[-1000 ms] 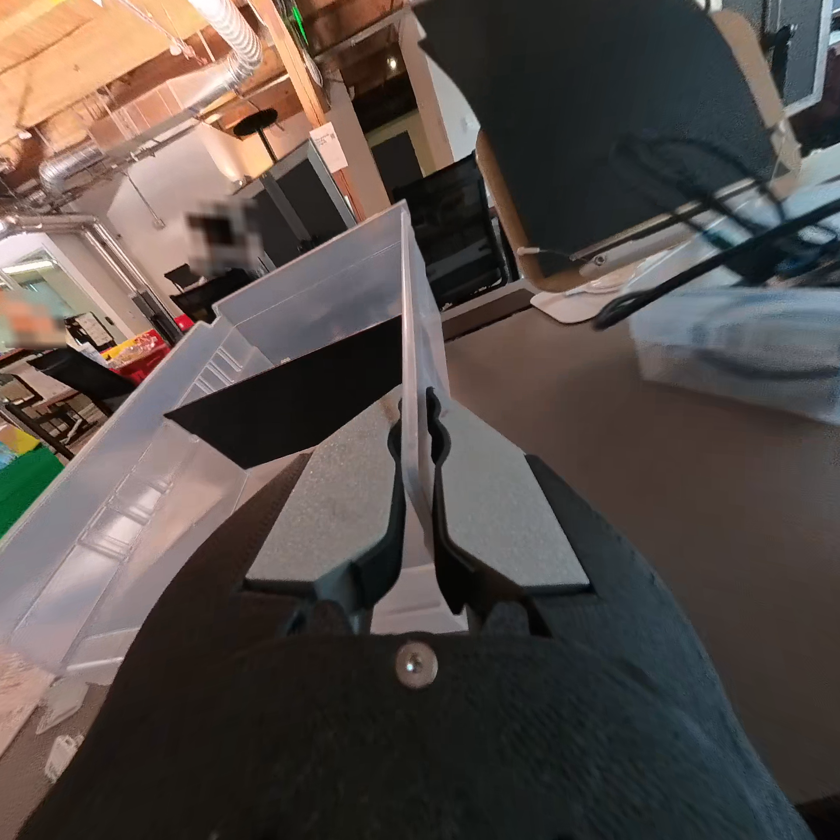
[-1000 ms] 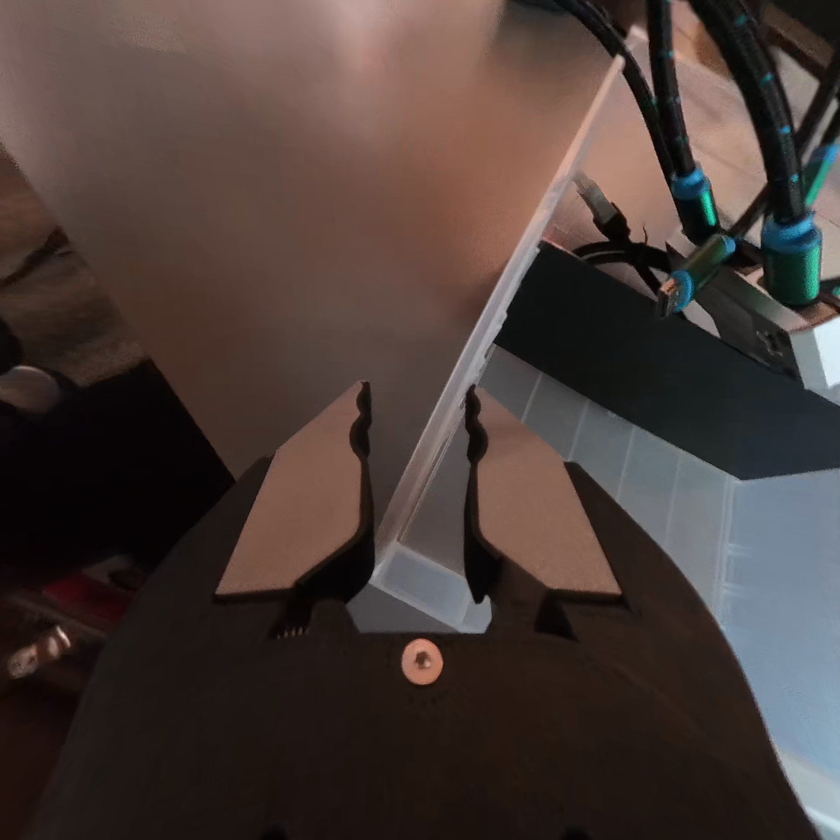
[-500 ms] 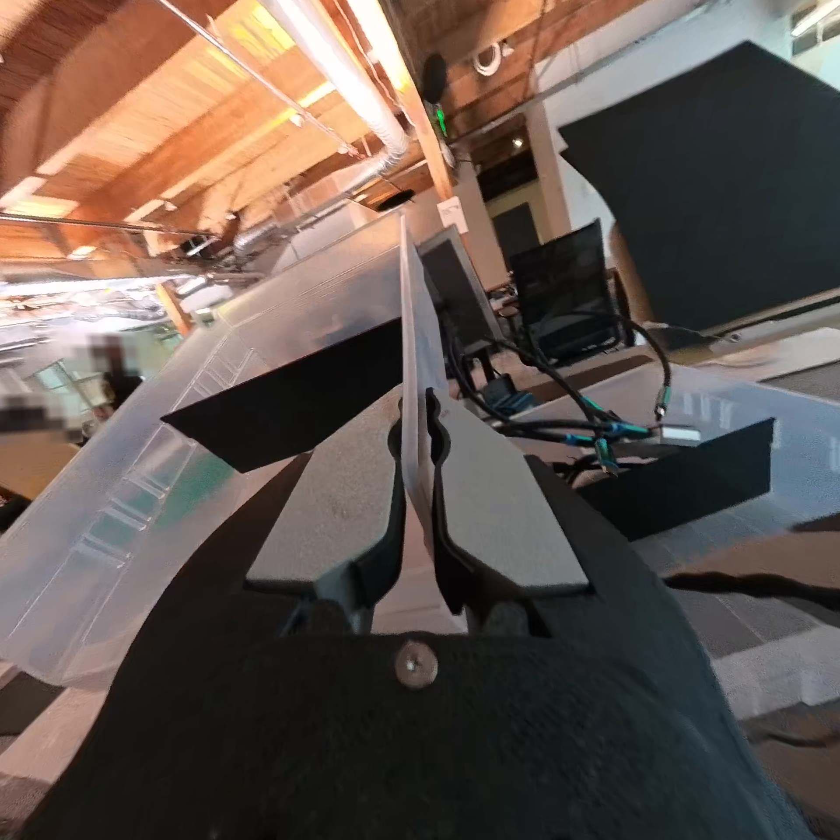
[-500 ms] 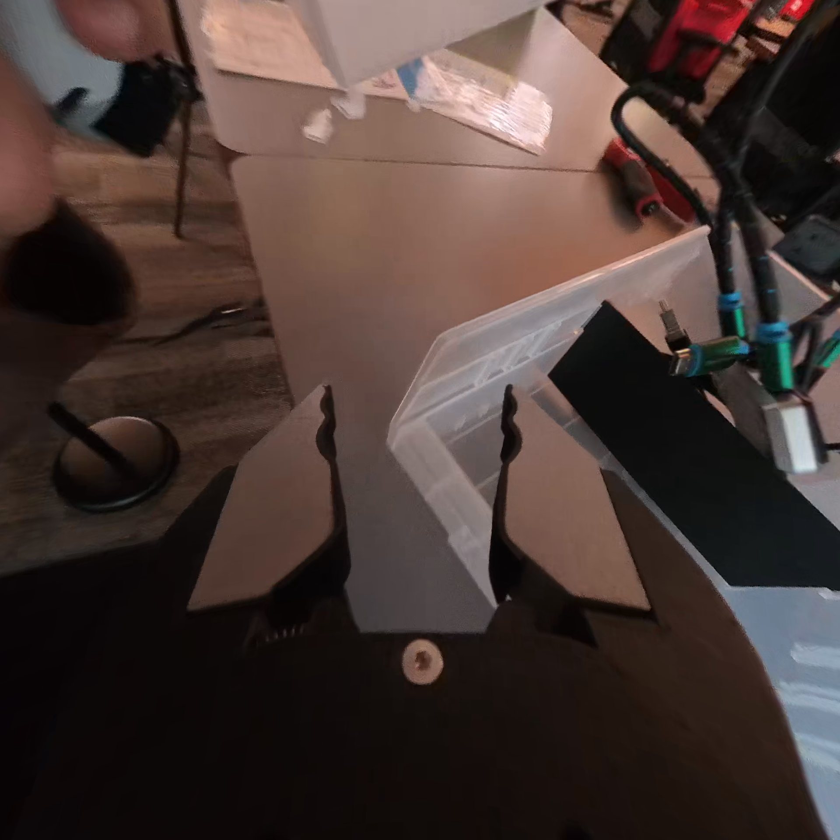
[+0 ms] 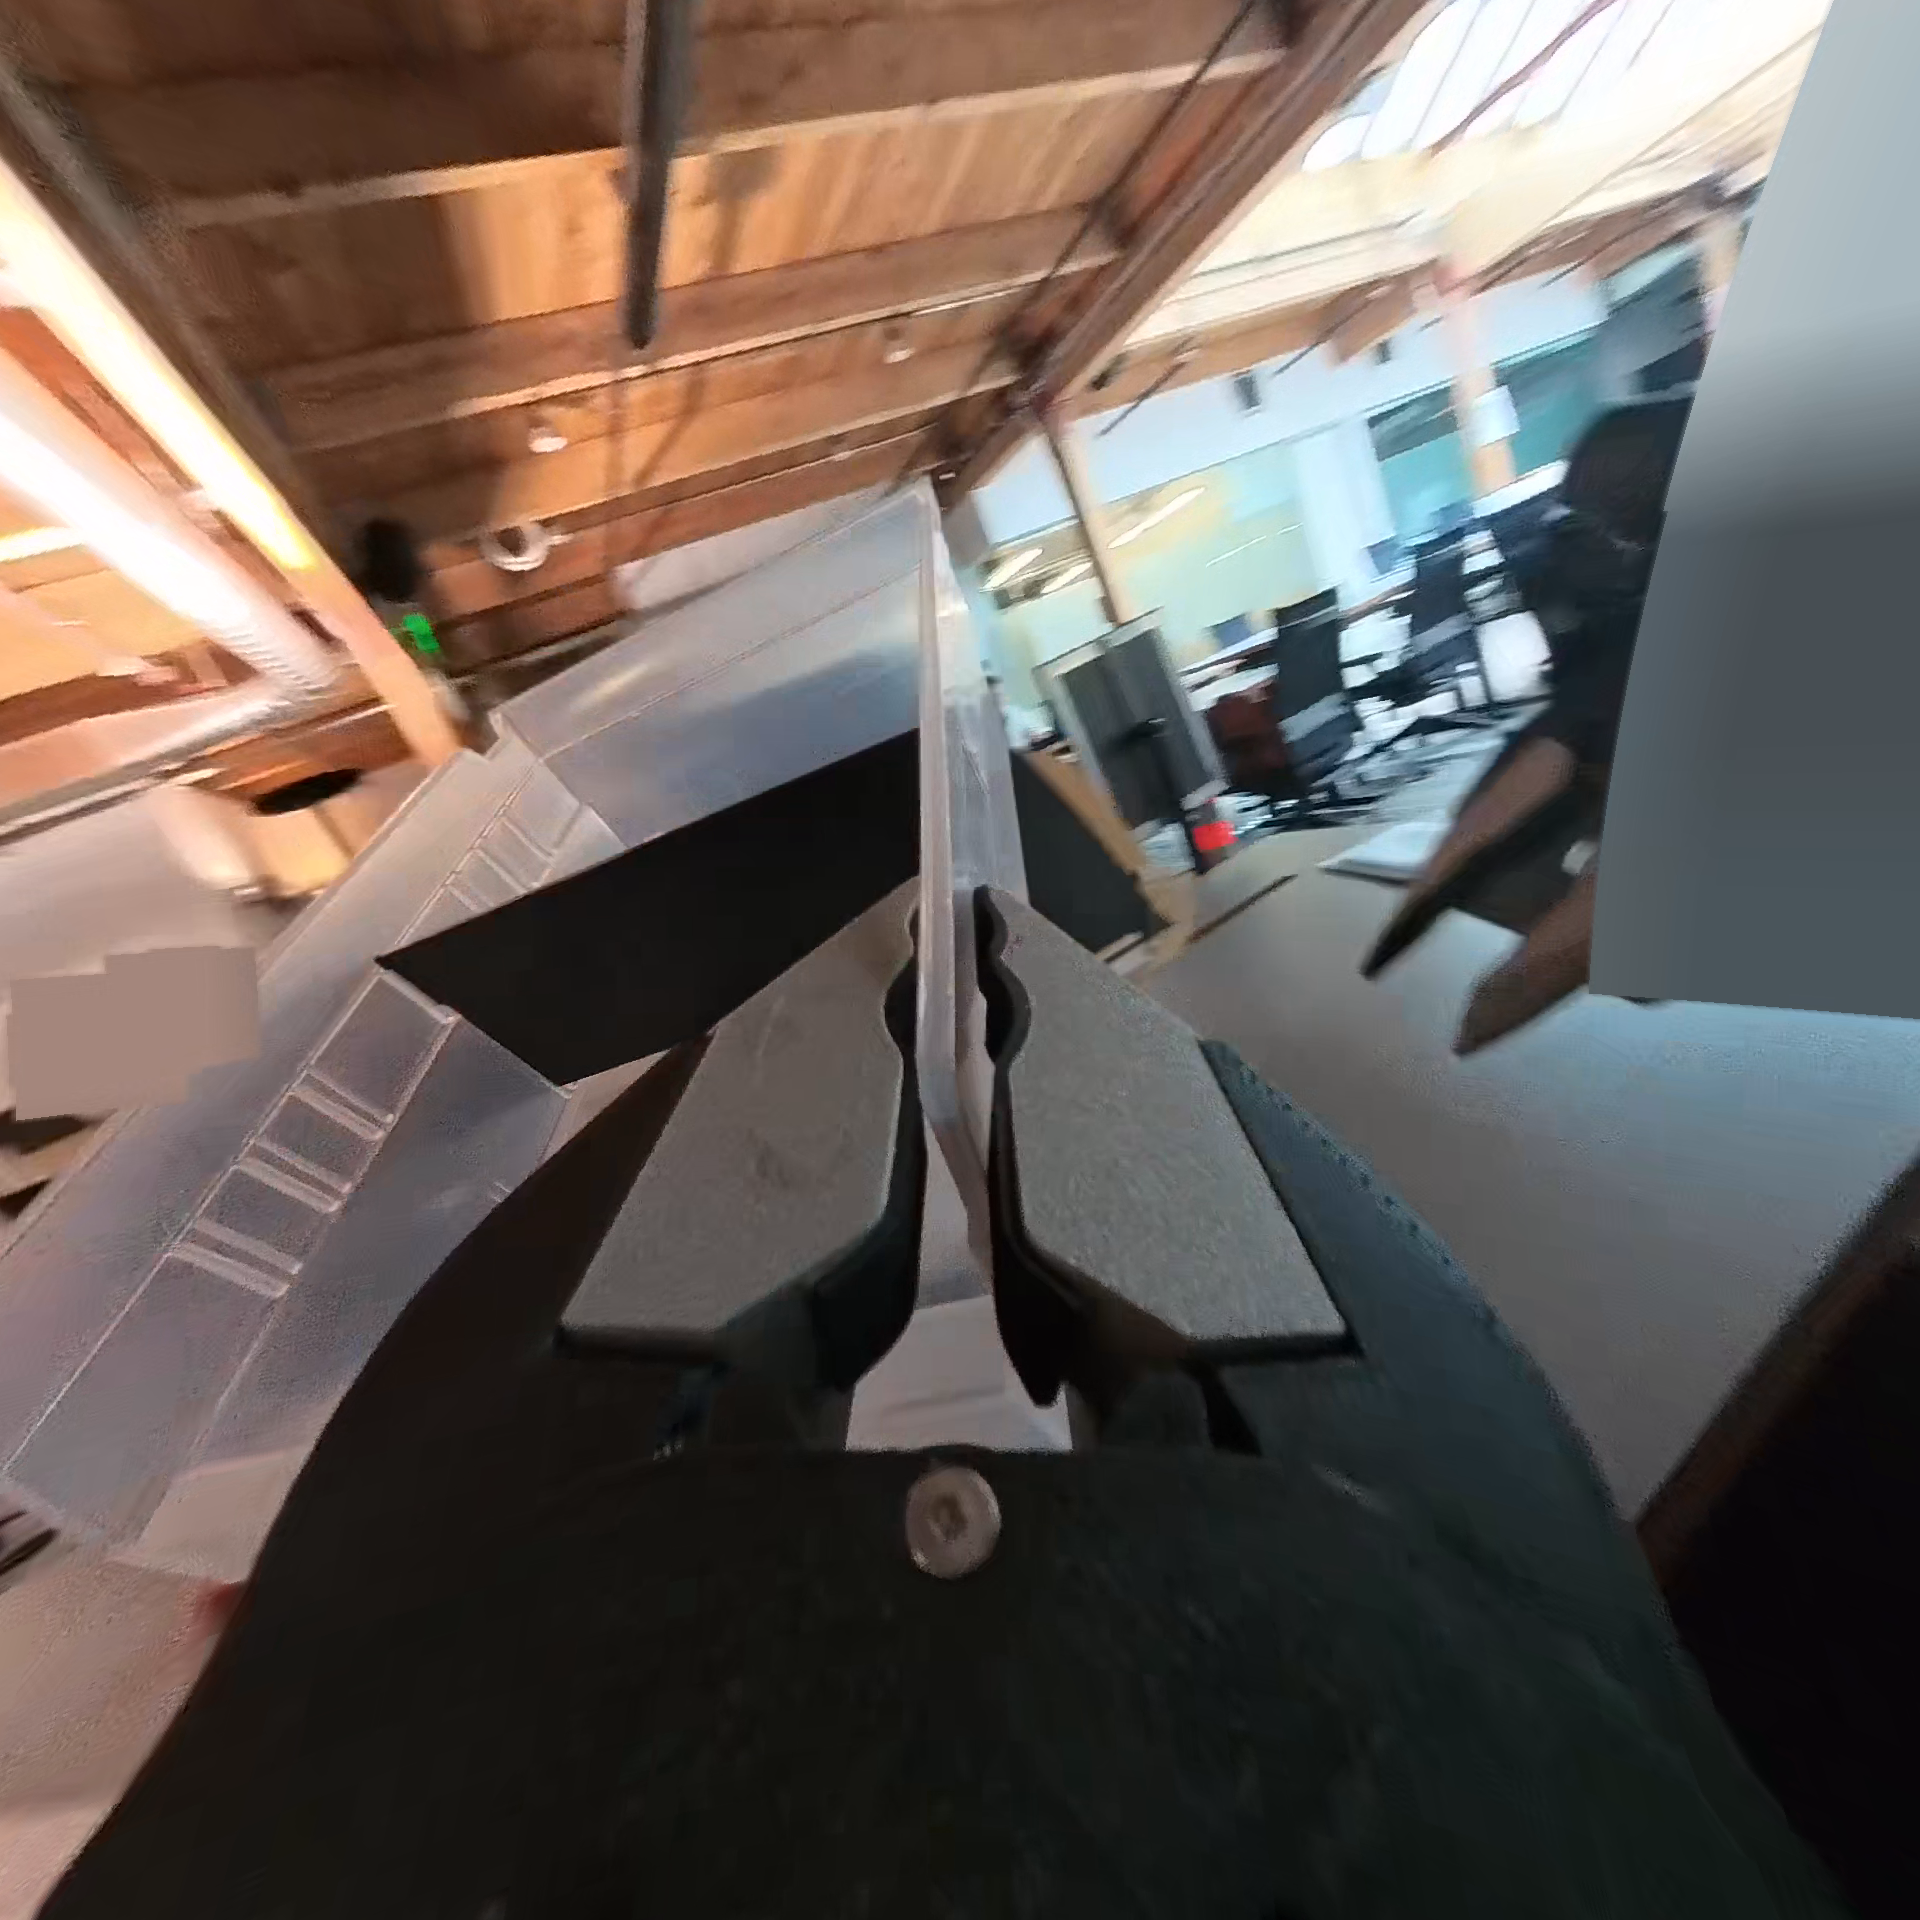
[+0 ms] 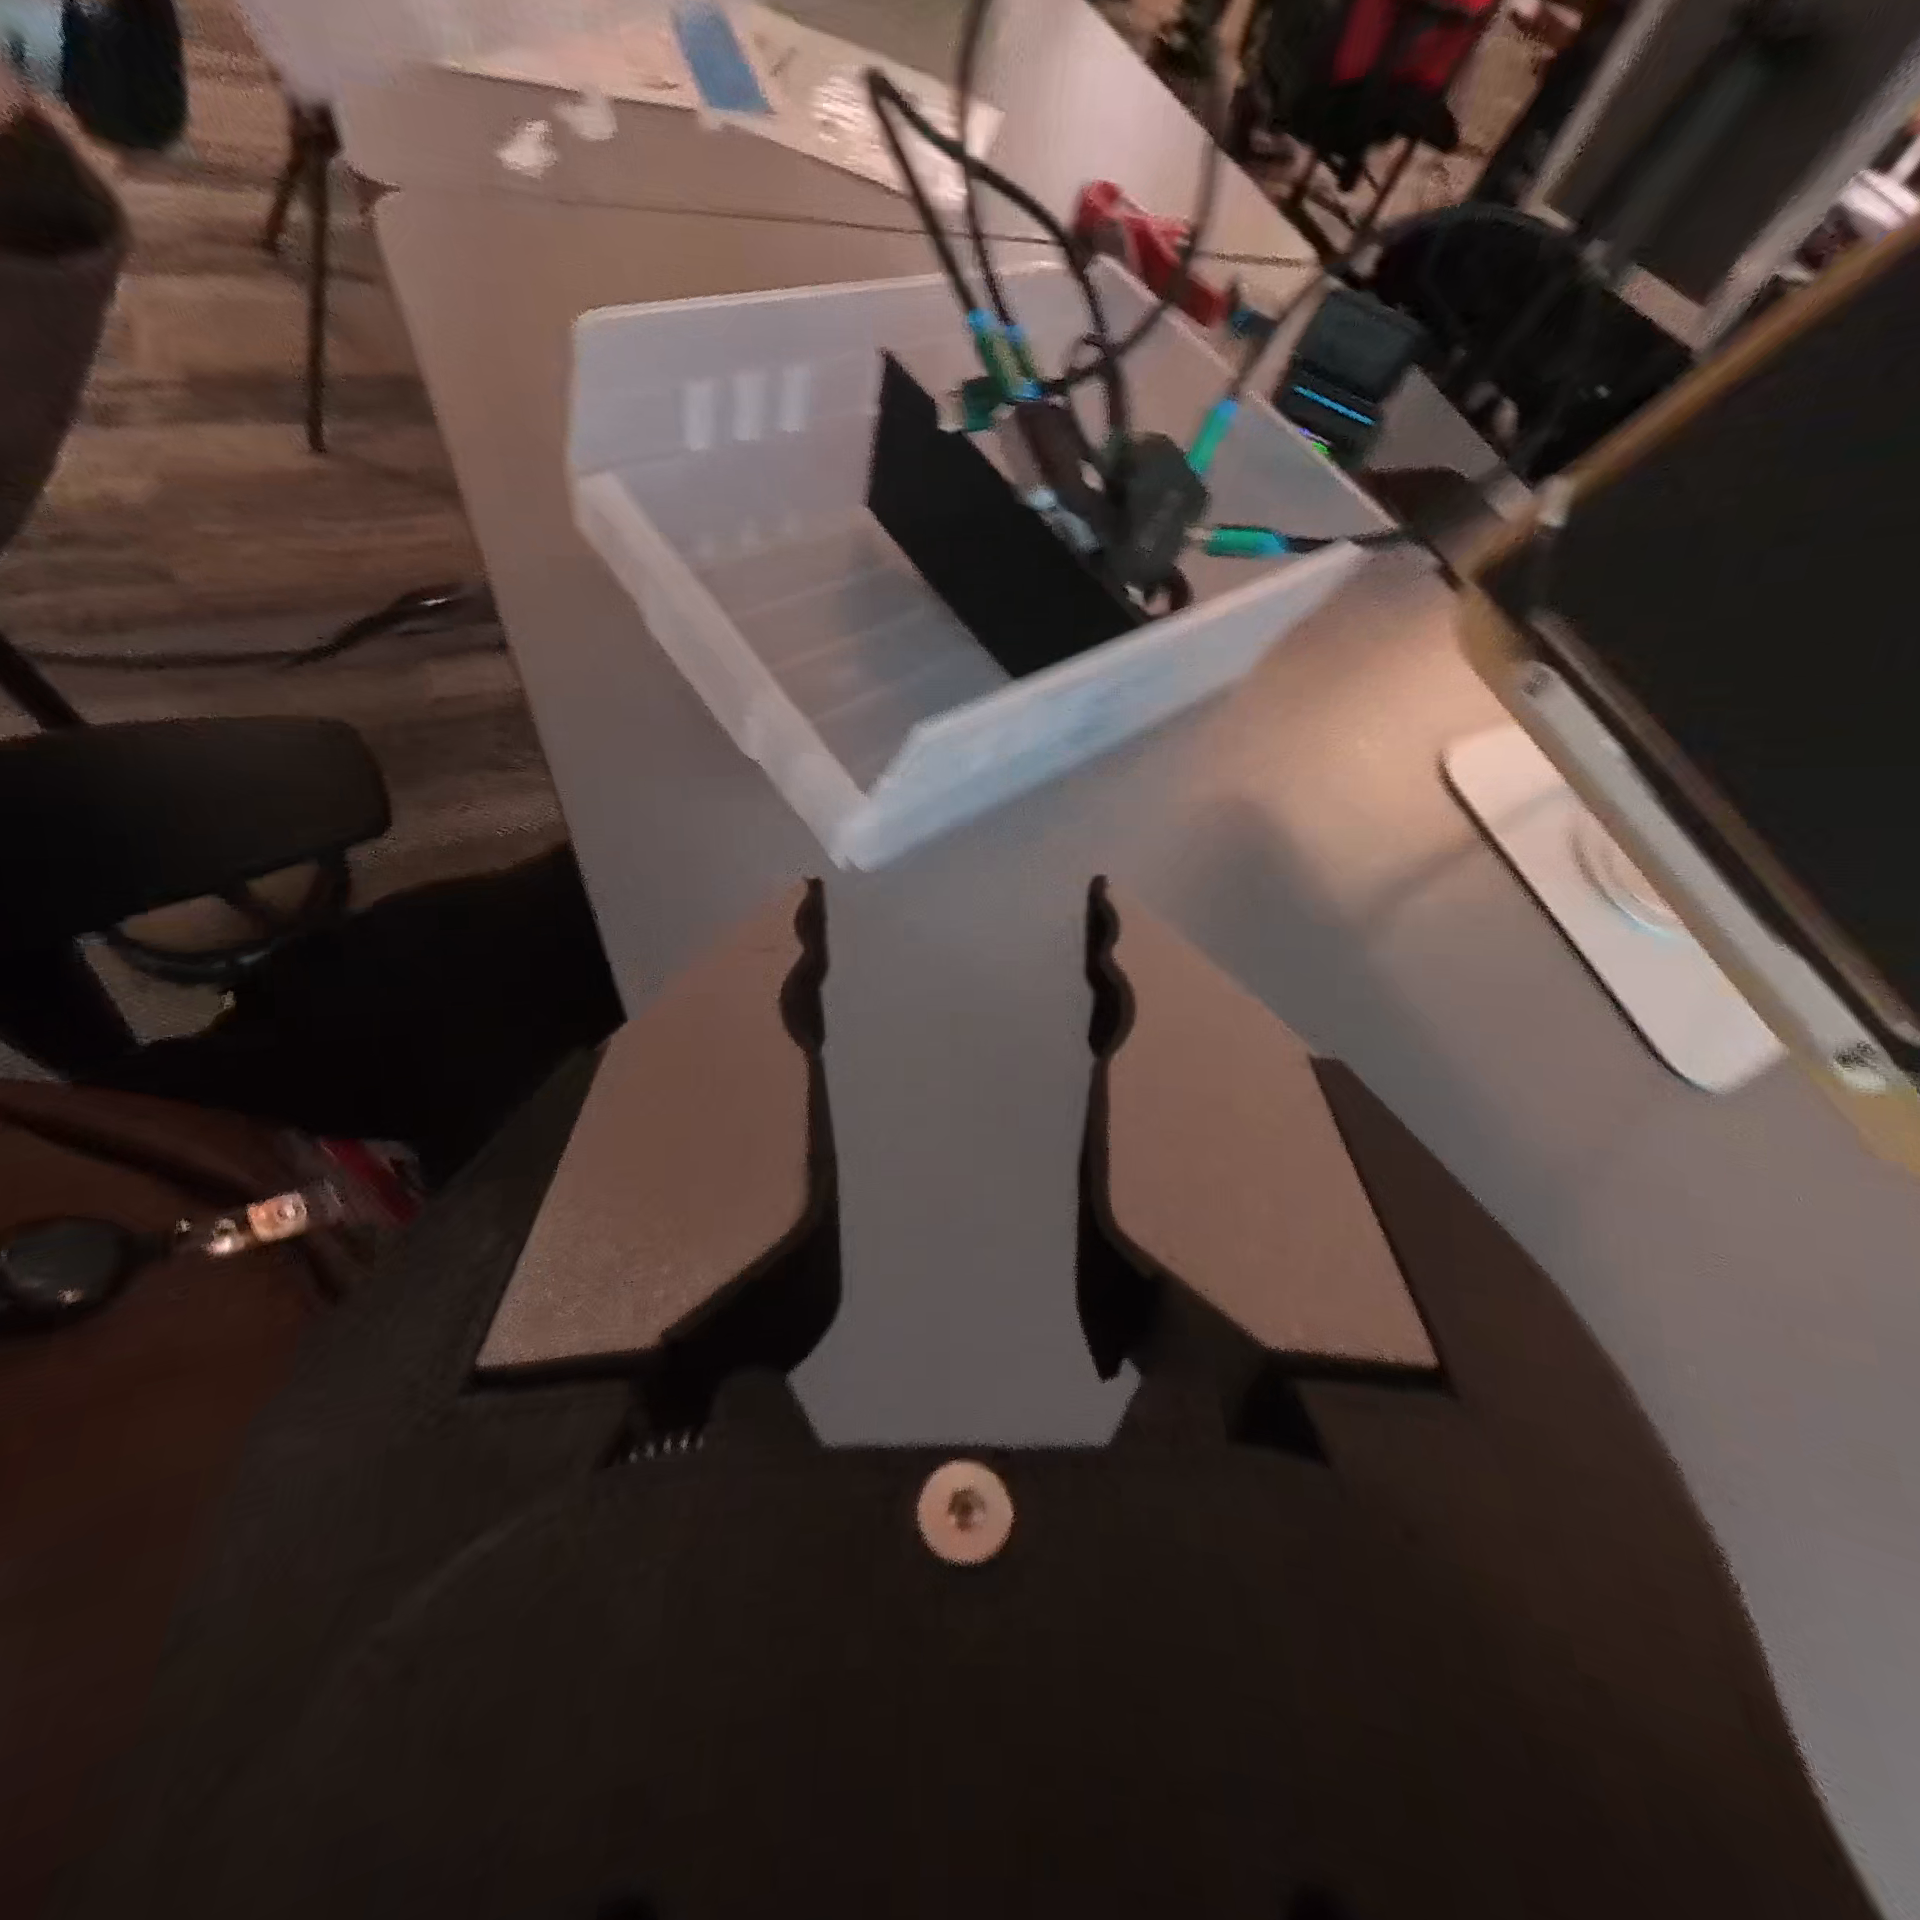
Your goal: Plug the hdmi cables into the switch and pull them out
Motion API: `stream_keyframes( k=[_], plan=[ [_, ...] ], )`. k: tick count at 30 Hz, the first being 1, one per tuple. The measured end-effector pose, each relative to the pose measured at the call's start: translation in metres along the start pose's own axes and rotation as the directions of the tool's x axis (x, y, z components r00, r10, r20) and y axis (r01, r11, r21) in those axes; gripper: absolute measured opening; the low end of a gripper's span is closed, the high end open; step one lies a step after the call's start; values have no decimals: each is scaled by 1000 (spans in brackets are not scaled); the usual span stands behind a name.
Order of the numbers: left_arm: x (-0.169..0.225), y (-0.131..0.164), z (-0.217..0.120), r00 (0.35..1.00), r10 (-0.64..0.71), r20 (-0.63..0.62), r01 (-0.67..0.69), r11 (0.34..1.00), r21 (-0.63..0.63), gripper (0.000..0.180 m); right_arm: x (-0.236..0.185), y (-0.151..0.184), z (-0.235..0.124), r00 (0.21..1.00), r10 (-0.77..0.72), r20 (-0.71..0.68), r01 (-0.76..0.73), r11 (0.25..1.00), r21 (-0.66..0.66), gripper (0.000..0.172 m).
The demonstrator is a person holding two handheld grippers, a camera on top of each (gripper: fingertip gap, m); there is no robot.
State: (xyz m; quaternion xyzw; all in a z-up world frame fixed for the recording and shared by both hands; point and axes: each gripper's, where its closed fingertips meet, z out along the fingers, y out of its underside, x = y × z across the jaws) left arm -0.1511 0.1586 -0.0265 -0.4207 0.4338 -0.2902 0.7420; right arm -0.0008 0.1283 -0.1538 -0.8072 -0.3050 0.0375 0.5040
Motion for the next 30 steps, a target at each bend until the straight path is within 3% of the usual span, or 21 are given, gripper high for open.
stream_keyframes(
  k=[6,10,14,18,20,22,23,25,30],
  plan=[
    [100,8,75,983,-15,-185,13,1000,-14,3,80,27,-100,966,183,-181,-174,982,67,55],
    [161,21,110,959,-26,-281,21,1000,-23,3,115,33,-163,914,244,-323,-190,963,189,51],
    [223,59,138,929,-36,-369,2,996,-94,2,123,27,-191,899,324,-296,-220,916,335,51],
    [270,112,159,901,-83,-425,-11,976,-215,3,114,26,-172,917,350,-192,-278,905,323,54],
    [287,139,164,871,-159,-465,0,946,-323,3,106,33,-146,933,327,-153,-285,927,242,56],
    [290,141,163,861,-207,-465,41,939,-341,4,94,43,-117,955,275,-112,-260,957,129,58],
    [284,132,160,865,-190,-464,48,953,-300,8,88,47,-103,964,250,-93,-242,966,85,58],
    [267,117,146,877,-148,-458,31,967,-253,34,77,55,-80,974,225,-38,-224,974,14,55],
    [179,124,105,930,-113,-350,-34,922,-387,33,34,68,-35,975,171,140,-155,981,-117,51]
  ],
)
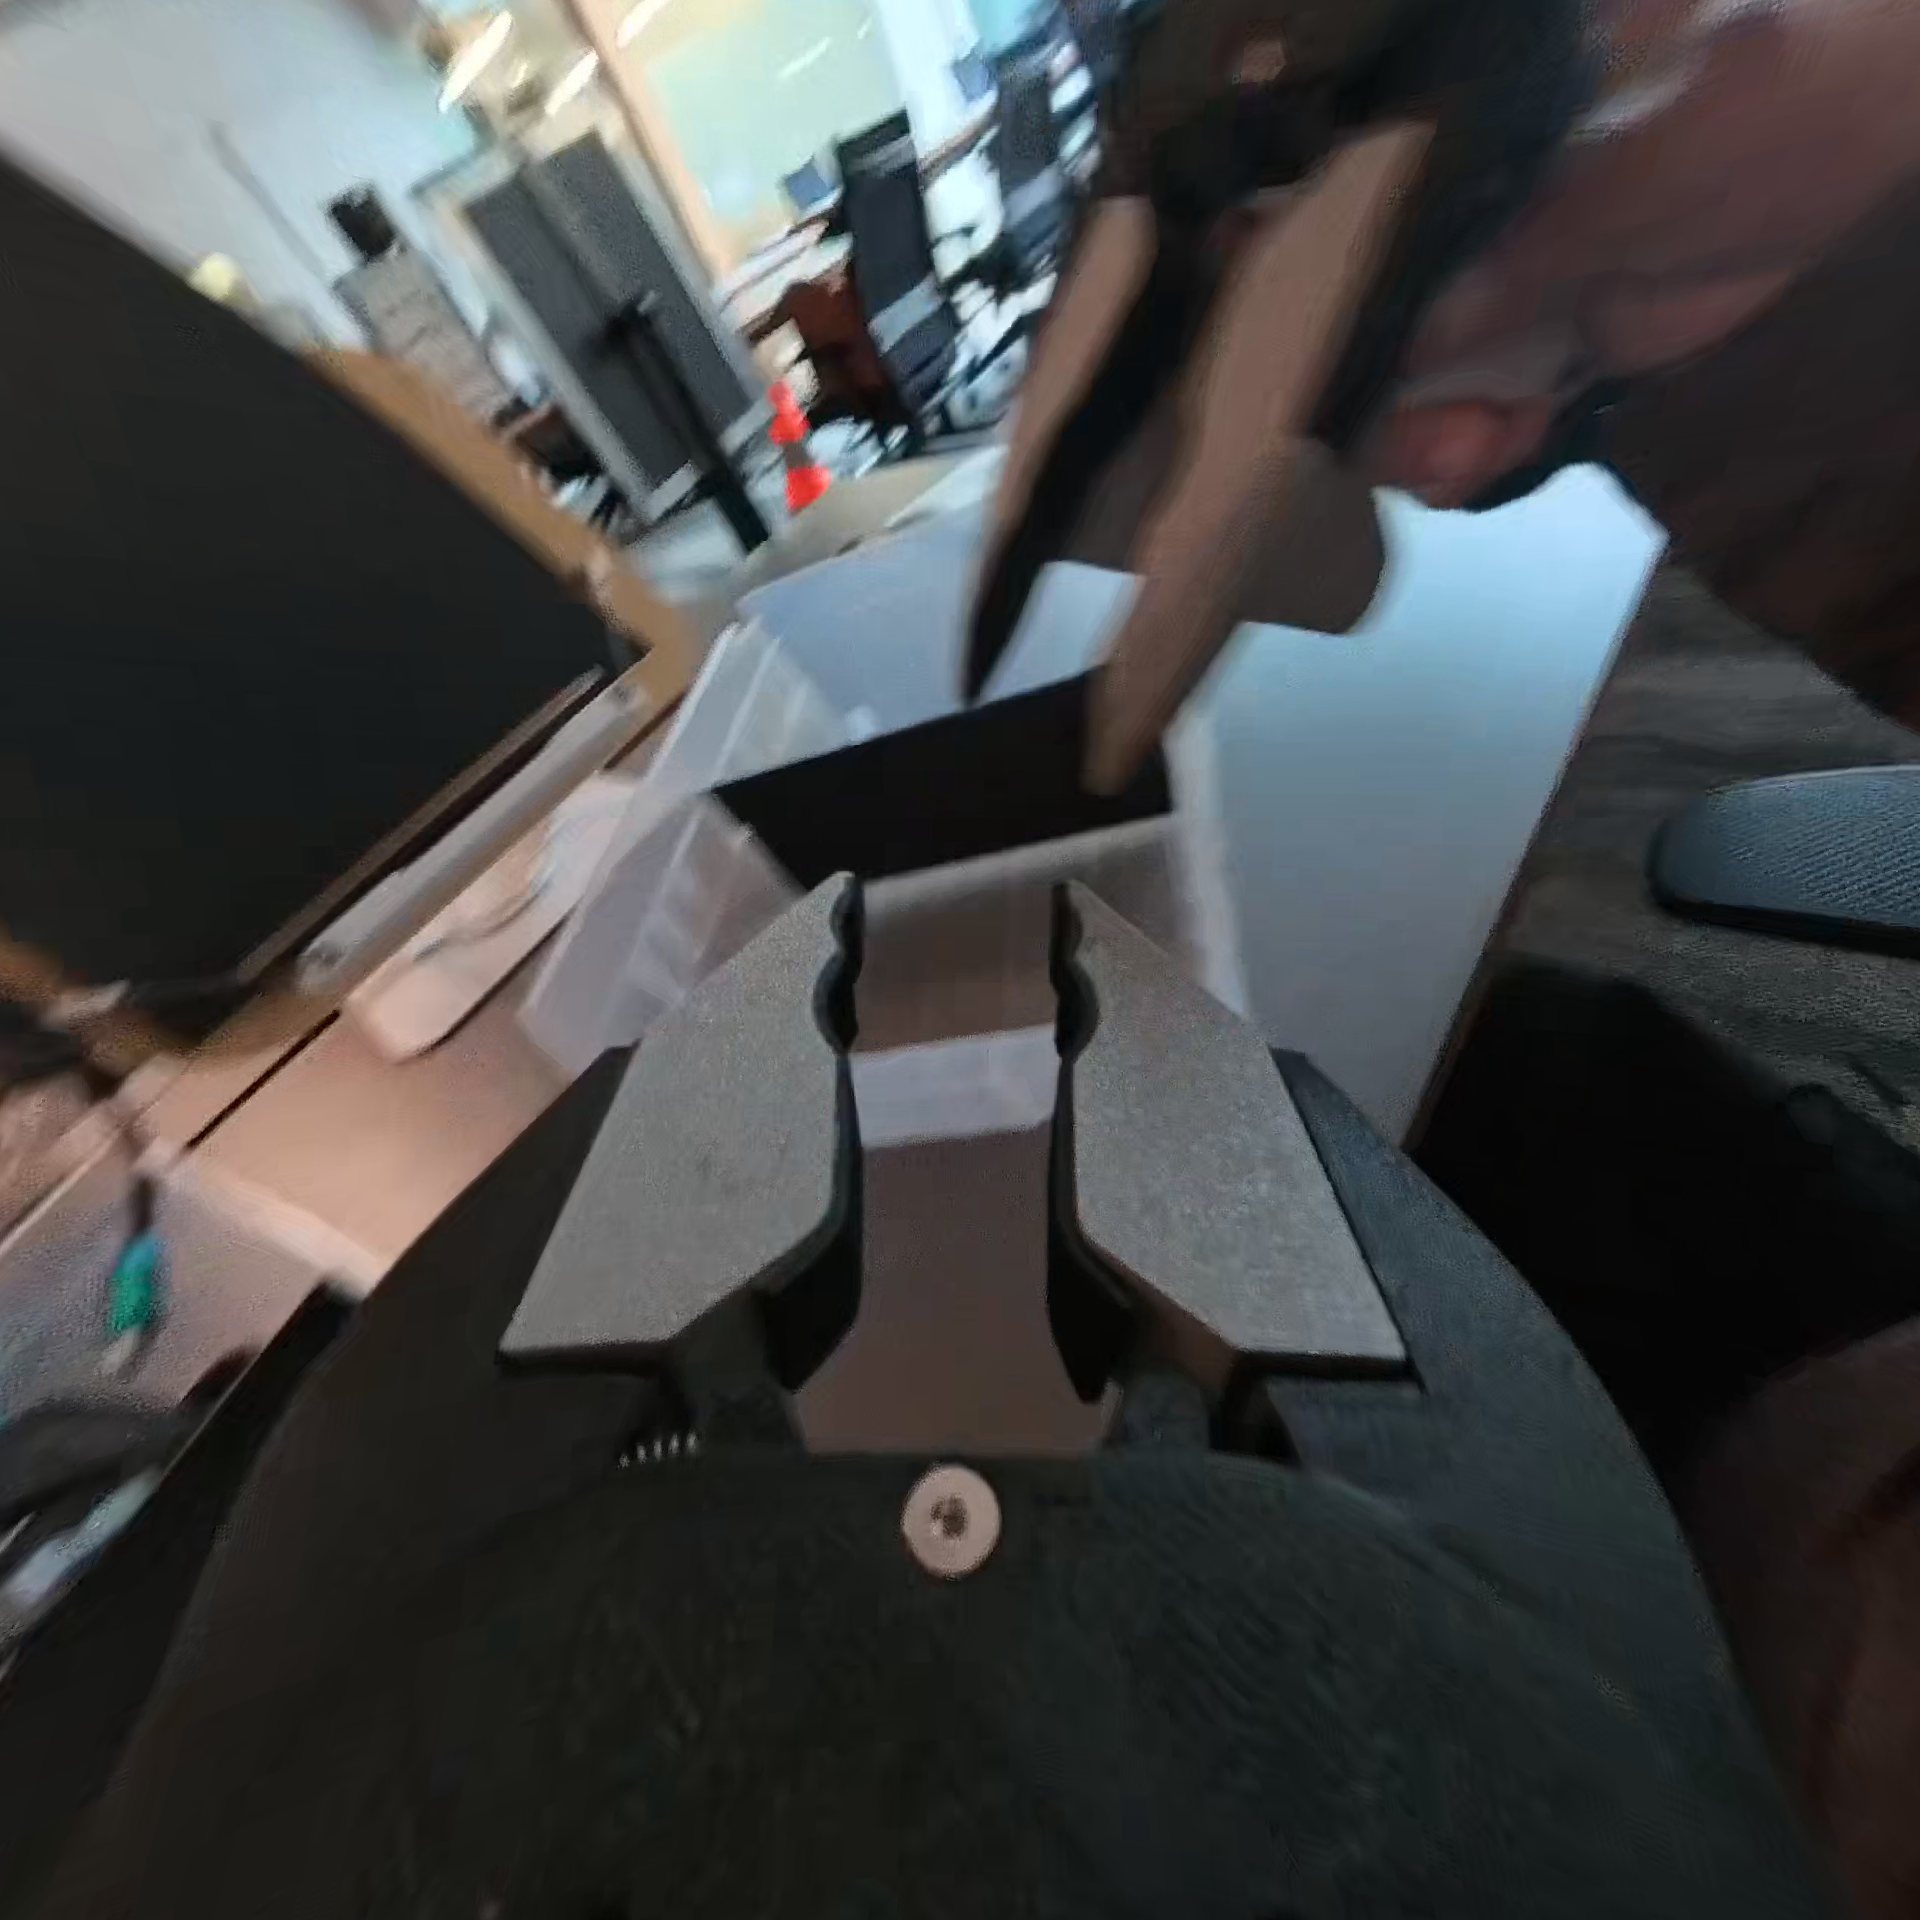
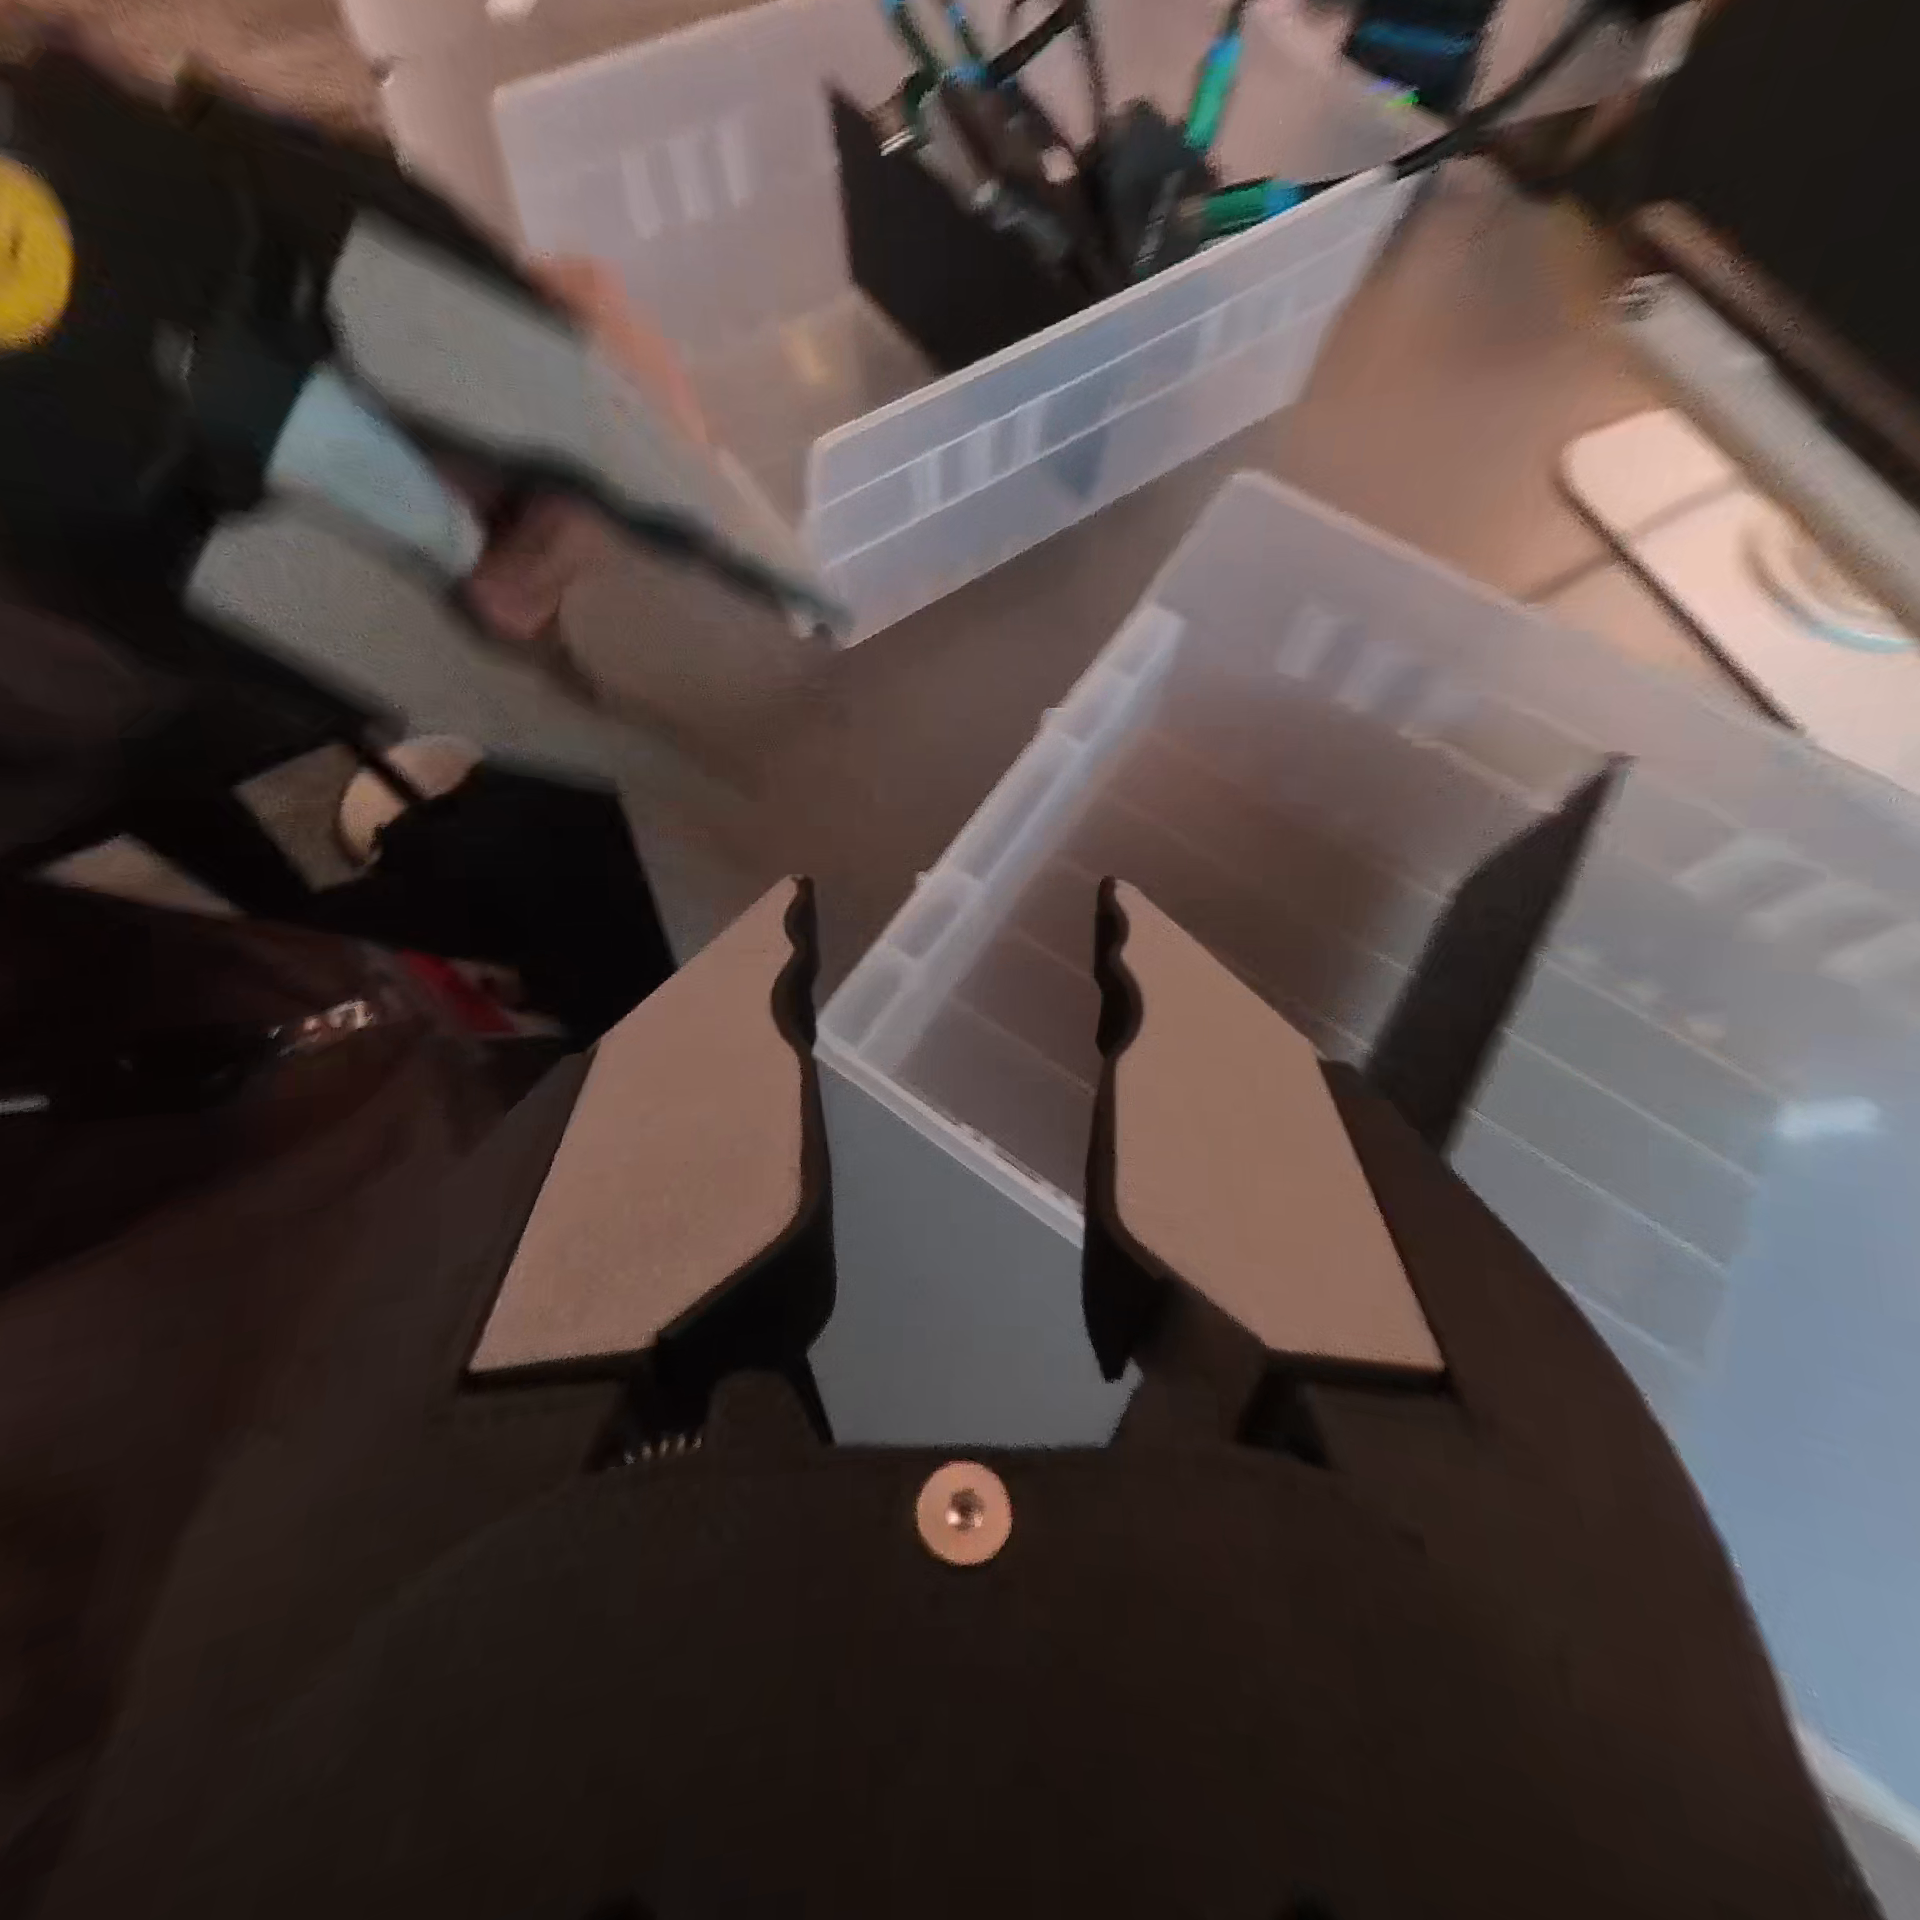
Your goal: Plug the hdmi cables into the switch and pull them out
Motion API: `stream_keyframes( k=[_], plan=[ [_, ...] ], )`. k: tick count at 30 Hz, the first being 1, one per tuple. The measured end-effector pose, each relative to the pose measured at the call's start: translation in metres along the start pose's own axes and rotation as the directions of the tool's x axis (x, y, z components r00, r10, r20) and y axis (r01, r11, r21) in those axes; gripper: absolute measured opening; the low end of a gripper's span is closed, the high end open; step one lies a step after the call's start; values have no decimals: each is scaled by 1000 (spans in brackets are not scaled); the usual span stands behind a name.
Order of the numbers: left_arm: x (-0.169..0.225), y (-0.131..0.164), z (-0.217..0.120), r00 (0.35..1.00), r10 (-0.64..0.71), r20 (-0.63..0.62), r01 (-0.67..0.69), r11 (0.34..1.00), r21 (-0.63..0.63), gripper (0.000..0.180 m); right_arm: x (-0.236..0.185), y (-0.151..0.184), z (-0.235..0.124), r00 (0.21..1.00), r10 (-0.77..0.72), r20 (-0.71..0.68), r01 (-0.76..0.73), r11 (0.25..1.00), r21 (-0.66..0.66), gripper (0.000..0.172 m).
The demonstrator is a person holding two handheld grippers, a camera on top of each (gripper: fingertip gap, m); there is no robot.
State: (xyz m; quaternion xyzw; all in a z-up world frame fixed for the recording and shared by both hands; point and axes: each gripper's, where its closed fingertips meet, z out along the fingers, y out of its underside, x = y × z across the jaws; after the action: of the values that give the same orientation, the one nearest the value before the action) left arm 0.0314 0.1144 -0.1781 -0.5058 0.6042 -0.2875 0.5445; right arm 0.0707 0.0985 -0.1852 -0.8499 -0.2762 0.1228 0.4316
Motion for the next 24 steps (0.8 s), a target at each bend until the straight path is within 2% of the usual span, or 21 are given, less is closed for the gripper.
stream_keyframes(
  k=[1,3,4,5,6,7,8,10,13,16,19,21,22,24],
  plan=[
    [-21,12,-8,998,-23,53,25,999,-45,37,-10,2,11,999,-19,35,20,999,-27,52],
    [-56,42,-16,986,-58,155,80,987,-139,57,-21,12,33,997,-44,60,51,992,-115,53],
    [-68,56,-17,979,-60,192,97,978,-185,65,-22,24,41,997,-55,51,64,979,-196,51],
    [-77,69,-18,972,-48,230,100,971,-218,69,-13,36,45,996,-85,-5,81,956,-281,58],
    [-86,79,-18,963,-27,269,93,967,-237,68,-2,48,43,989,-127,-71,94,930,-355,62],
    [-94,88,-18,951,-1,308,81,965,-249,62,3,59,38,985,-146,-88,98,906,-411,73],
    [-98,93,-17,945,16,326,69,966,-248,41,6,68,30,984,-153,-86,99,890,-445,78],
    [-99,95,-18,947,-13,321,85,973,-213,34,16,89,5,979,-159,-125,73,853,-518,88],
    [-105,103,-38,944,5,329,79,967,-243,29,44,122,-46,955,-174,-239,3,813,-582,79],
    [-124,121,-73,913,41,406,83,956,-282,17,81,149,-100,893,-69,-444,-207,814,-542,74],
    [-156,146,-119,834,93,544,109,939,-327,4,100,154,-142,803,2,-596,-339,824,-454,68],
    [-172,159,-143,800,6,600,197,942,-272,5,101,136,-143,792,36,-609,-325,870,-371,64],
    [-177,163,-153,785,-48,618,246,939,-240,5,96,121,-133,817,45,-575,-283,900,-331,68],
    [-186,171,-169,741,-60,669,278,934,-224,7,79,89,-106,884,43,-466,-184,948,-261,71]
  ],
)
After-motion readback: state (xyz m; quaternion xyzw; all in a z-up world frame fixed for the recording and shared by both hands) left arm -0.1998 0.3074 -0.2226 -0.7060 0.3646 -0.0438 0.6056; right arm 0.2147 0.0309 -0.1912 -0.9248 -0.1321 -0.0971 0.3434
